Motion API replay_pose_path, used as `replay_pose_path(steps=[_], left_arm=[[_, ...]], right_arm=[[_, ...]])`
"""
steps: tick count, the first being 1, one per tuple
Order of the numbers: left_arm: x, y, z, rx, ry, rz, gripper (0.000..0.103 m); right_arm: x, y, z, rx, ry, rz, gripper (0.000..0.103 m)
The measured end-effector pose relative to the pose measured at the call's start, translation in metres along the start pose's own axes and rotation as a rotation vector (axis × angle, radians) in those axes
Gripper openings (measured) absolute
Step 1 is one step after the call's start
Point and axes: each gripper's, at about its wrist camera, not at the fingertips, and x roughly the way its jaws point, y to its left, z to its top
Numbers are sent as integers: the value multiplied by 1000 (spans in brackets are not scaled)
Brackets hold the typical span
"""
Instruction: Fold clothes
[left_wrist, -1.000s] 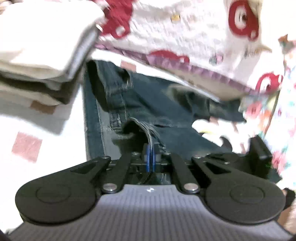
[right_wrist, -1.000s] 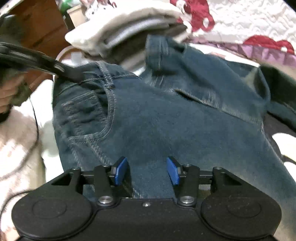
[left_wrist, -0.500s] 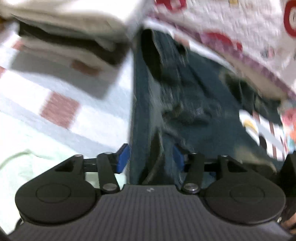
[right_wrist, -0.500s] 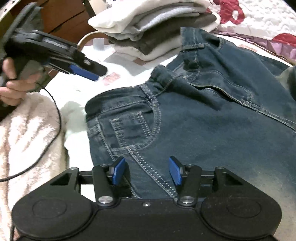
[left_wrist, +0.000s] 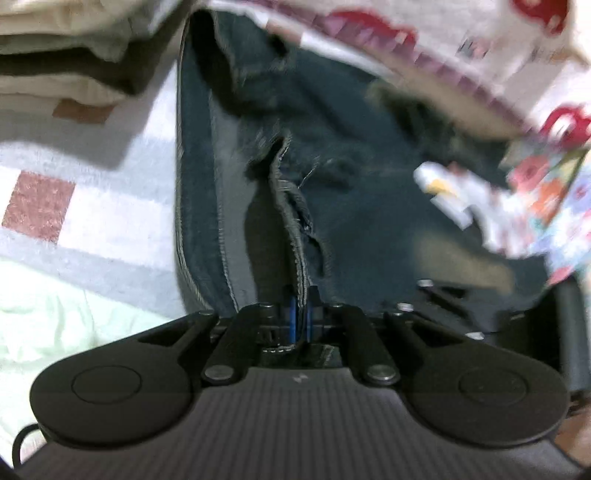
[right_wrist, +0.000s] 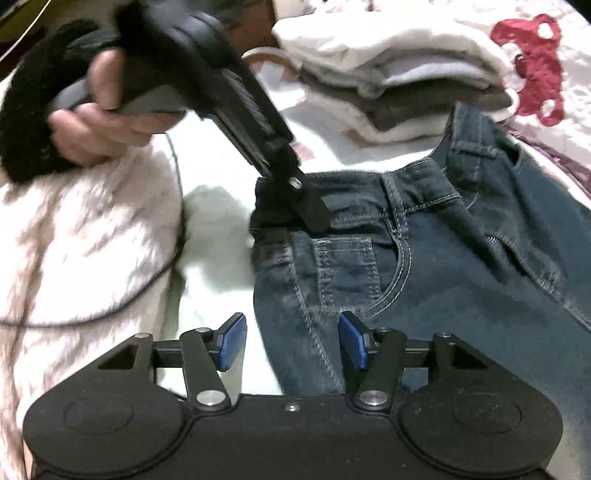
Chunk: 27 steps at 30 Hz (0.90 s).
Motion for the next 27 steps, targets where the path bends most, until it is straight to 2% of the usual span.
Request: replay_pose_path(steps=[2,4,5,6,7,9,11,14,16,19,20,21,22,23,24,26,27], left_arm=[[-14,-2,-2,-15,-39,-41,3],[-27,-4,-5,-31,-79,-82,3],[-34,-6,-6,-39,-98,-103,2],[-39,-7,-7,-43,-113,-110,2],[-41,-7,-10,-43,-117,-89,2],[-50,-10,-16,-31,-140,-63,2],[-65,-14,-22,-12,-167,-77,2],[-79,-14,-28,18,-153,-64,2],[-61,-13,-30,46,-88,47,3],[-36,-7,-34,98,-16,274,5],[-31,-7,-33,119,-12,333,6],[-34,-12,-30,148,-48,358,7],[-38,-16,-25,171,-89,366,11],[-42,-20,-17,180,-140,338,23],[-43,-22,-7,191,-186,302,39],[-30,-21,17,212,-247,216,49],[-16,-19,28,213,-246,226,50]], right_arm=[[-1,7,1,-66,-27,-86,64],[-9,7,5,-54,-49,-89,63],[-13,6,8,-40,-59,-83,58],[-18,6,10,-27,-70,-76,29],[-22,5,13,-13,-80,-69,14],[-31,4,17,14,-101,-55,14],[-40,2,22,42,-122,-42,12],[-52,-1,30,109,-114,66,12],[-44,-2,26,121,-83,99,12],[-27,-2,17,130,-29,134,12],[-22,-2,14,133,-11,146,12],[-16,-2,11,136,6,158,12],[-10,-2,8,139,24,170,12],[-5,-2,5,142,42,182,12],[-3,-2,4,153,48,190,12],[-1,1,4,138,51,182,12],[0,3,3,126,54,176,12]])
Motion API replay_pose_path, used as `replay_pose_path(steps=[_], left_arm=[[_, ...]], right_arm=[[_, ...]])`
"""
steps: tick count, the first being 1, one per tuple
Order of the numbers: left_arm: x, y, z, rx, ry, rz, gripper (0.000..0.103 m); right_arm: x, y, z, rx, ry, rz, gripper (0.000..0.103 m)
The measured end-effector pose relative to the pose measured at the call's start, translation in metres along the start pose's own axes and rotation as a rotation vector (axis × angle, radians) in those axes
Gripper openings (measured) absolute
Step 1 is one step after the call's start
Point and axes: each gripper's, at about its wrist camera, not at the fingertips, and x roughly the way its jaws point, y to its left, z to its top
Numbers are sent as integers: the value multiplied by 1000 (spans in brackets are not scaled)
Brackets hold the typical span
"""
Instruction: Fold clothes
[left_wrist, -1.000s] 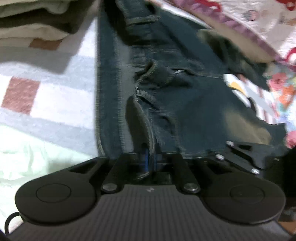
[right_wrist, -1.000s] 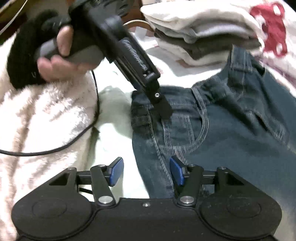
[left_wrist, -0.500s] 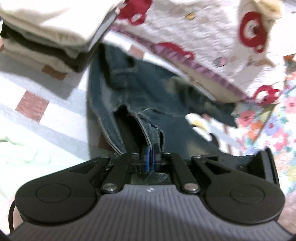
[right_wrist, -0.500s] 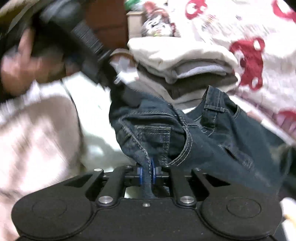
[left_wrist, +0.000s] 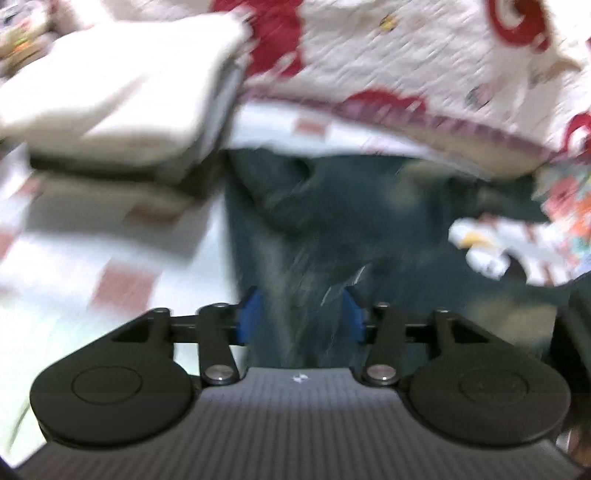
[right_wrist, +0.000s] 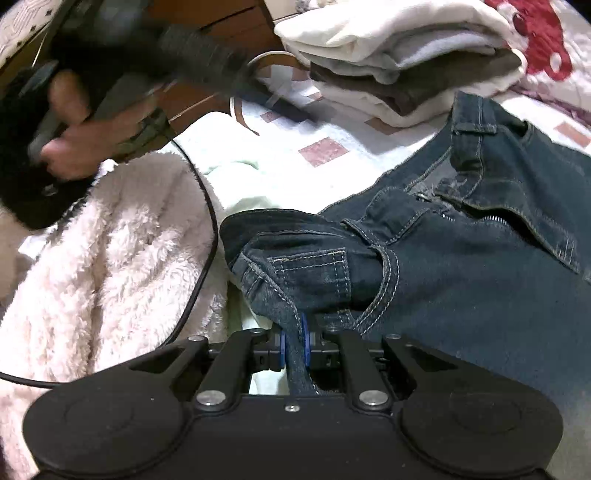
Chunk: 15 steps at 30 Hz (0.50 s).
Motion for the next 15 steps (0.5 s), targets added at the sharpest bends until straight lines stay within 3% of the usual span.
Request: replay_pose_path(steps=[5,8,10,13,14,15], left_arm=[[84,1,35,9,10,45,52],[135,1,55,15,16,72,62],[168,2,69,19,20,90,62],[186,-1,69,37,11,72,62],[187,0,69,50,6,49,53],[185,1,68,50,6,3,20]], right_arm=[[6,10,-4,-59,16,-32,12],[10,16,-6,-95,25,-51,12],[13,20,-7,-119,31,-64,12],[15,24,-9,-134,35,-73,12],[14,22,-9,-115,30,-63,12],[14,20,-9,-96,25,-54,12]])
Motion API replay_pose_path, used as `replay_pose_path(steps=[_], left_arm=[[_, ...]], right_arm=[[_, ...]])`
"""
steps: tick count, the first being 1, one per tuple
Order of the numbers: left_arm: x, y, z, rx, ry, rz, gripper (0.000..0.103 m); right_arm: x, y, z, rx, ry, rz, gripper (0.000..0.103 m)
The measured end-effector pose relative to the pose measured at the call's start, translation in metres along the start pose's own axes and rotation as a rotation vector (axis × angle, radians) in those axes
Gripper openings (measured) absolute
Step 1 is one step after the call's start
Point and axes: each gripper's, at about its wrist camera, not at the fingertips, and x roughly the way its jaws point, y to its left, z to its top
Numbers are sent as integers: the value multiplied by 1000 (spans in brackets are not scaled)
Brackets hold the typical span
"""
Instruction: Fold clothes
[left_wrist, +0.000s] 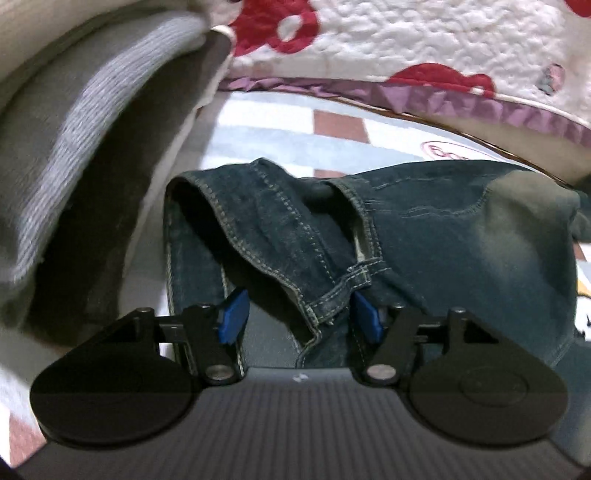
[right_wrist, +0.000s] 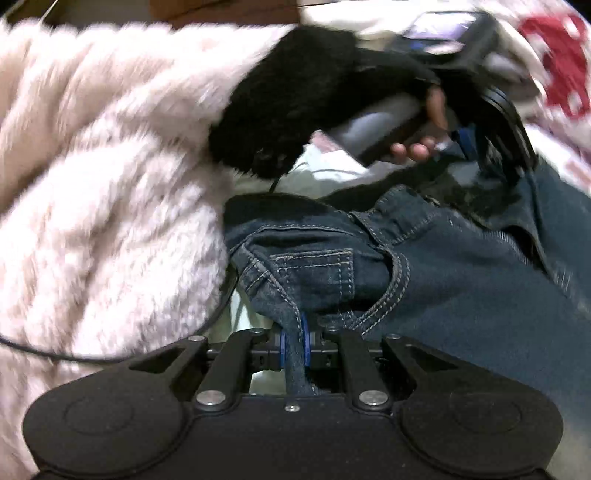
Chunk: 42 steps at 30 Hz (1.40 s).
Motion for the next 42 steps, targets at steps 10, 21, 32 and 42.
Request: replay_pose_path(steps=[10,21,32,42], left_arm=[[-60,-32,1,105,-140,89,10],[-60,-10,-3,-52,-16,100,11],[-73,-15,-7,32,-37,162,11],[-79,-20,-13,131,-40,239,11]], right_arm=[[-7,-19,-2,191,-50,95,12],[-19,-29,0,321,-94,152,12],[-34,-31,9,356,-134,223,13],[-16,-32,15,345,-88,282,13]])
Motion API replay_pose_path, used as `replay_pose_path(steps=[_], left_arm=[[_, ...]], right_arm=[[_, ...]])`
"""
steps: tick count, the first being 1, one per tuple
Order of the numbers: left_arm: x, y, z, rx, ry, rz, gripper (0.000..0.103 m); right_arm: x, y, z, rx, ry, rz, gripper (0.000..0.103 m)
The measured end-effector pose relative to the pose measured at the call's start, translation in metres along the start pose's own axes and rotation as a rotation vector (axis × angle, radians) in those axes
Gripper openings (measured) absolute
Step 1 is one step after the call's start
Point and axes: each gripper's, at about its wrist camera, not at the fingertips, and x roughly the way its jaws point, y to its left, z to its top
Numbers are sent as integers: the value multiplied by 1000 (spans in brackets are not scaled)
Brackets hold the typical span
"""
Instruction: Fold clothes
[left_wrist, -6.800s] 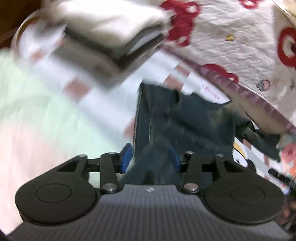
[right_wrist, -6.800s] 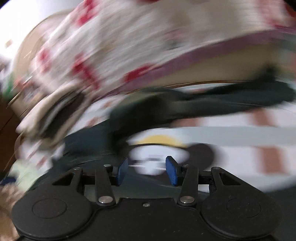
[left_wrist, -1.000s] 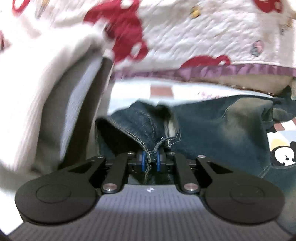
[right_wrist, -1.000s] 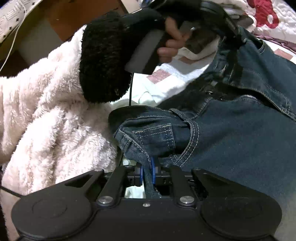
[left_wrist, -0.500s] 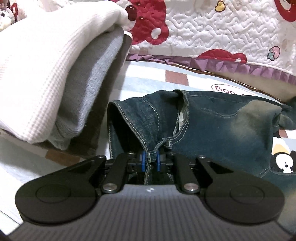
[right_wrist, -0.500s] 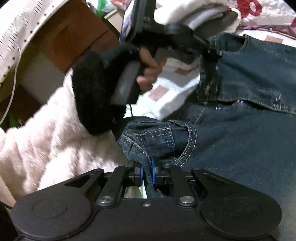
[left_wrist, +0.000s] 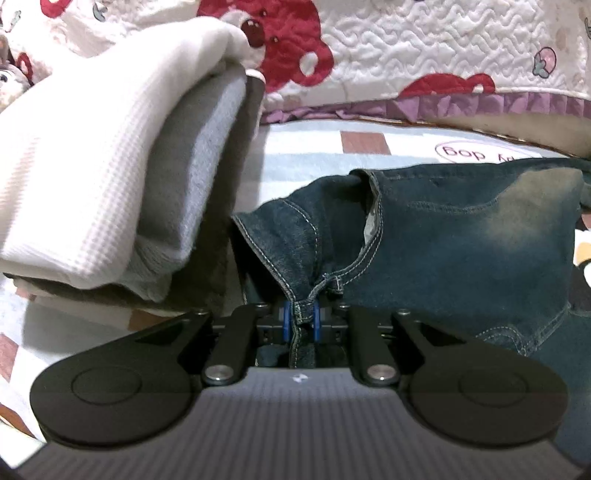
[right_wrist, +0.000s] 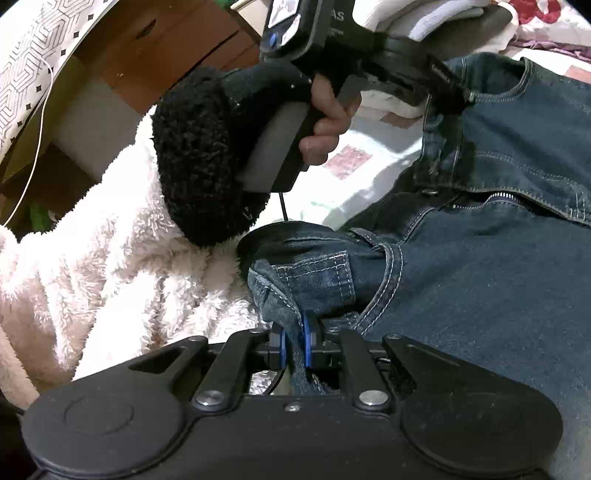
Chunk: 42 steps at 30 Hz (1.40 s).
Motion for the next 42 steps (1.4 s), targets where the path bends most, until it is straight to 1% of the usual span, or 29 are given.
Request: replay_pose_path(steps=[3,6,9,11,13,16,19,20,21,23,25,26,27,28,29,30,31,32,33,34,36,37,38,39,40,42], left_arm=[[-4,-2,-1,22,-16,27,11],[2,-3,-5,63,7,43,11],[11,-5,-10,103,42,52,12],[16,-6,-13,120,64,54,12],[18,-5,-13,115,72,53,12],[21,-5,-15,118,94,57,13],[24,-2,-17,91,116,51,13],[25,-1,-18,91,119,54,15],[25,-2,-19,100,120,66,18],[24,-12,-21,159,117,126,23],[15,-22,-25,217,123,191,25],[10,-26,-27,244,126,222,25],[2,-29,-28,259,122,237,26],[-12,-31,-26,246,102,219,27],[-26,-33,-24,232,76,194,29],[-40,-37,-18,219,35,150,35],[-53,-43,-10,214,-13,96,38],[-66,-49,-2,208,-61,42,43],[-76,-56,7,208,-104,-15,44],[-78,-68,18,218,-130,-82,45],[-66,-97,40,232,-129,-199,48],[-57,-113,50,239,-121,-246,48],[-47,-131,58,247,-112,-279,48],[-38,-148,64,253,-102,-301,48],[-26,-164,70,255,-92,-320,48],[-5,-189,76,256,-76,-351,49]], right_arm=[[3,-1,2,6,9,17,13],[-5,12,8,-67,-17,8,13],[8,13,5,-123,21,-39,12],[16,10,-3,-136,51,-53,12],[22,8,-8,-145,77,-58,13],[22,12,-3,-155,98,-54,17],[19,19,1,-192,111,-51,22],[19,20,2,-199,114,-46,23],[20,20,2,-201,118,-41,25],[19,24,4,-229,119,-31,27],[6,24,7,-225,81,26,28],[-3,23,10,-196,50,73,32],[-14,17,13,-159,1,107,35],[-30,8,14,-128,-62,108,41],[-47,-5,14,-97,-119,62,43],[-64,-21,14,-65,-171,-2,45],[-80,-42,13,-19,-215,-96,45],[-96,-66,12,35,-253,-205,45],[-116,-89,7,109,-300,-300,46],[-138,-113,0,192,-353,-386,48],[-183,-160,-13,361,-456,-559,48],[-204,-178,-22,438,-515,-606,48],[-226,-193,-32,511,-579,-633,48],[-247,-207,-43,584,-643,-658,50],[-266,-220,-52,635,-693,-689,53],[-298,-242,-71,712,-769,-751,57]])
